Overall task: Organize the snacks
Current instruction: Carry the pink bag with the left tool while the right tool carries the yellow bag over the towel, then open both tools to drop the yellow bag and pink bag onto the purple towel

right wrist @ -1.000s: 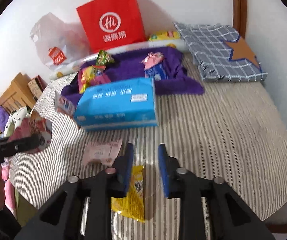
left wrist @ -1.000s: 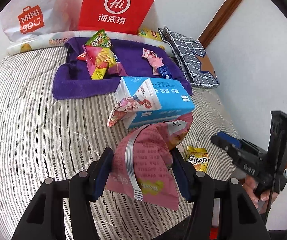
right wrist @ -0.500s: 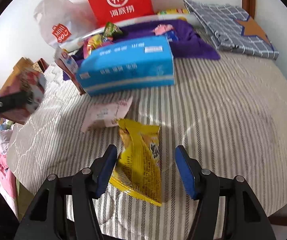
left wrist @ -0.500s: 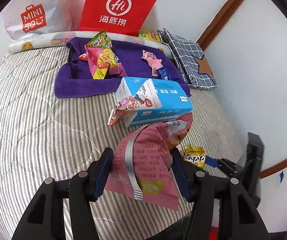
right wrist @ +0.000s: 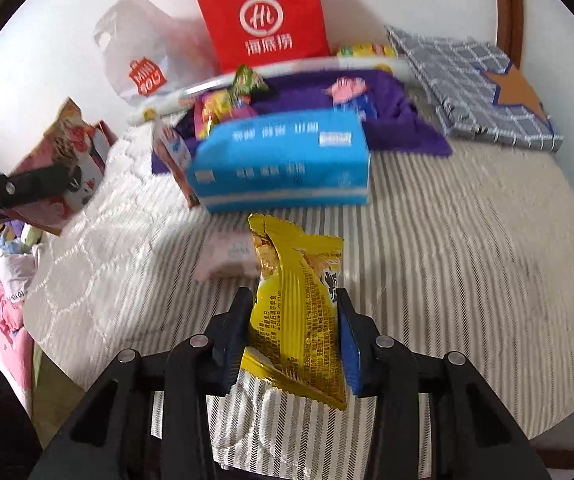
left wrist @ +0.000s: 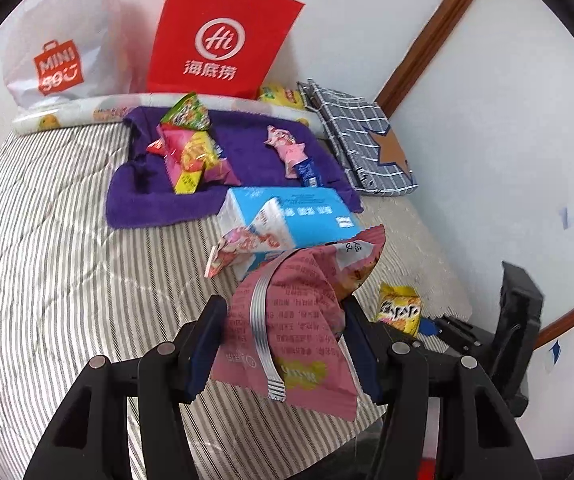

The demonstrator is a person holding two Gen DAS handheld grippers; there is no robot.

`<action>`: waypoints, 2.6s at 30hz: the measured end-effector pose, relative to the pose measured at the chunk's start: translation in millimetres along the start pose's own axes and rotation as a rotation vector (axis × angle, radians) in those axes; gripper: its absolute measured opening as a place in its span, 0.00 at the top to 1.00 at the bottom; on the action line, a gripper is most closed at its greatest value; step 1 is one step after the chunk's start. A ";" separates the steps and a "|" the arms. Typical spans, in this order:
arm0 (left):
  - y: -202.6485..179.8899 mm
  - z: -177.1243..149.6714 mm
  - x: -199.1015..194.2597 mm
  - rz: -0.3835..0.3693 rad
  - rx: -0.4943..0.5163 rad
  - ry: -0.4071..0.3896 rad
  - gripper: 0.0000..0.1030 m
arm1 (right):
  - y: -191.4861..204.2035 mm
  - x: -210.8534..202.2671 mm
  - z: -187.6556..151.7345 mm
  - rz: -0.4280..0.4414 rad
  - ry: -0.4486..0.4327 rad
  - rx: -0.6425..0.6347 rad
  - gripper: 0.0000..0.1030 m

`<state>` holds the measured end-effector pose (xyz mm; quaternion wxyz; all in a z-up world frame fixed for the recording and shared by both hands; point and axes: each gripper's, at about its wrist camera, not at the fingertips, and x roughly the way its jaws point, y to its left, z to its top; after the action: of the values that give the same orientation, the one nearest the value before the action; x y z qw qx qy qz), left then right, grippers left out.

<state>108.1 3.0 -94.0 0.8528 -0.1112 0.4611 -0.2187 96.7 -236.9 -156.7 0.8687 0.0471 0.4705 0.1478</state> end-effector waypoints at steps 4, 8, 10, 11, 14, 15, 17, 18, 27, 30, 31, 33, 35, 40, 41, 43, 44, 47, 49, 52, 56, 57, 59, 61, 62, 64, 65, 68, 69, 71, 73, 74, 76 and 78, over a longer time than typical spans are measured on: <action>-6.0 12.3 1.8 0.001 0.010 -0.001 0.45 | -1.4 -16.6 20.2 -0.011 -0.049 0.002 0.61; -8.2 29.2 0.6 0.010 0.016 -0.016 0.45 | -7.1 -27.4 48.4 -0.018 -0.099 0.025 0.61; -6.8 39.4 0.8 0.019 0.008 -0.021 0.45 | -8.6 -29.8 60.9 -0.028 -0.116 0.026 0.61; -5.7 45.3 0.9 0.021 0.005 -0.025 0.45 | -9.8 -30.4 69.4 -0.037 -0.122 0.027 0.61; -2.3 62.4 1.2 0.029 -0.004 -0.036 0.45 | -12.4 -30.4 96.2 -0.049 -0.141 0.021 0.61; -1.5 67.6 1.6 0.032 -0.005 -0.040 0.45 | -13.2 -30.2 102.5 -0.052 -0.148 0.019 0.61; 1.8 81.5 2.4 0.044 -0.009 -0.054 0.45 | -13.4 -29.4 119.7 -0.061 -0.164 0.007 0.61; 4.2 89.0 3.4 0.047 -0.012 -0.059 0.45 | -13.6 -28.5 129.5 -0.060 -0.174 -0.001 0.61; 33.7 145.2 22.1 0.104 -0.067 -0.081 0.45 | -13.5 2.9 201.6 -0.043 -0.203 -0.041 0.61; 44.1 165.4 35.1 0.130 -0.075 -0.080 0.45 | -17.0 20.2 224.6 -0.040 -0.196 -0.030 0.61; 46.9 170.1 38.9 0.136 -0.078 -0.079 0.45 | -18.0 27.4 233.0 -0.043 -0.193 -0.030 0.61; 52.1 178.6 46.8 0.140 -0.082 -0.077 0.45 | -17.8 37.6 244.5 -0.047 -0.193 -0.035 0.61; 58.5 188.6 58.5 0.143 -0.089 -0.072 0.45 | -18.6 49.2 255.6 -0.041 -0.190 -0.044 0.61; 71.5 208.1 88.2 0.145 -0.101 -0.055 0.45 | -14.8 77.0 278.5 -0.030 -0.179 -0.079 0.61; 73.0 211.0 92.9 0.139 -0.103 -0.052 0.45 | -14.2 83.0 282.7 -0.022 -0.176 -0.081 0.61; 76.7 217.0 104.9 0.132 -0.103 -0.042 0.45 | -14.9 96.2 288.6 -0.002 -0.171 -0.083 0.61; 78.6 219.1 111.6 0.139 -0.099 -0.036 0.45 | -16.0 103.2 289.7 0.004 -0.165 -0.085 0.61; 86.6 220.9 129.8 0.162 -0.090 -0.021 0.45 | -23.1 127.0 288.0 0.016 -0.132 -0.083 0.61; 95.4 220.1 141.2 0.143 -0.100 -0.008 0.45 | -26.3 142.3 288.9 0.012 -0.090 -0.093 0.61; 110.0 218.1 157.3 0.118 -0.136 0.026 0.45 | -30.8 157.1 287.0 0.015 -0.061 -0.108 0.61; 121.8 218.1 161.6 0.101 -0.156 0.039 0.45 | -37.0 172.3 284.3 -0.010 -0.028 -0.134 0.61; 124.4 218.0 161.5 0.091 -0.162 0.042 0.45 | -38.8 174.3 283.6 -0.012 -0.021 -0.134 0.61; 127.0 218.3 162.7 0.090 -0.166 0.044 0.45 | -42.3 181.0 283.1 -0.010 0.003 -0.133 0.61; 128.4 218.5 163.4 0.087 -0.168 0.046 0.45 | -44.6 183.5 282.7 -0.005 0.012 -0.130 0.61; 128.3 218.4 164.5 0.083 -0.165 0.051 0.45 | -44.6 184.7 282.4 0.000 0.016 -0.130 0.61; 127.3 218.2 165.9 0.083 -0.160 0.057 0.45 | -43.2 189.2 282.7 0.008 0.029 -0.138 0.61; 126.5 217.8 166.8 0.083 -0.157 0.061 0.45 | -41.6 191.6 281.2 0.005 0.038 -0.147 0.61; 123.8 216.8 170.2 0.088 -0.148 0.075 0.45 | -39.1 198.8 279.1 -0.007 0.069 -0.158 0.61; 123.1 216.5 171.0 0.091 -0.146 0.076 0.45 | -39.3 200.8 278.9 -0.010 0.078 -0.156 0.61; 121.7 216.8 172.8 0.101 -0.138 0.081 0.45 | -40.3 205.9 277.8 -0.017 0.098 -0.151 0.61; 121.6 216.4 174.1 0.112 -0.134 0.086 0.45 | -40.6 209.1 276.7 -0.032 0.111 -0.152 0.61; 121.7 216.3 175.3 0.113 -0.134 0.088 0.45 | -40.4 210.5 276.4 -0.037 0.115 -0.153 0.61; 122.0 215.2 178.3 0.114 -0.136 0.097 0.45 | -40.2 211.4 275.9 -0.037 0.118 -0.154 0.61; 120.8 214.8 180.8 0.118 -0.131 0.103 0.45 | -39.3 212.9 275.1 -0.038 0.123 -0.157 0.60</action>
<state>406.7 20.6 -156.5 0.8302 -0.1278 0.5234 -0.1429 443.1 -194.5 -184.4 0.8419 -0.0390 0.5106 0.1702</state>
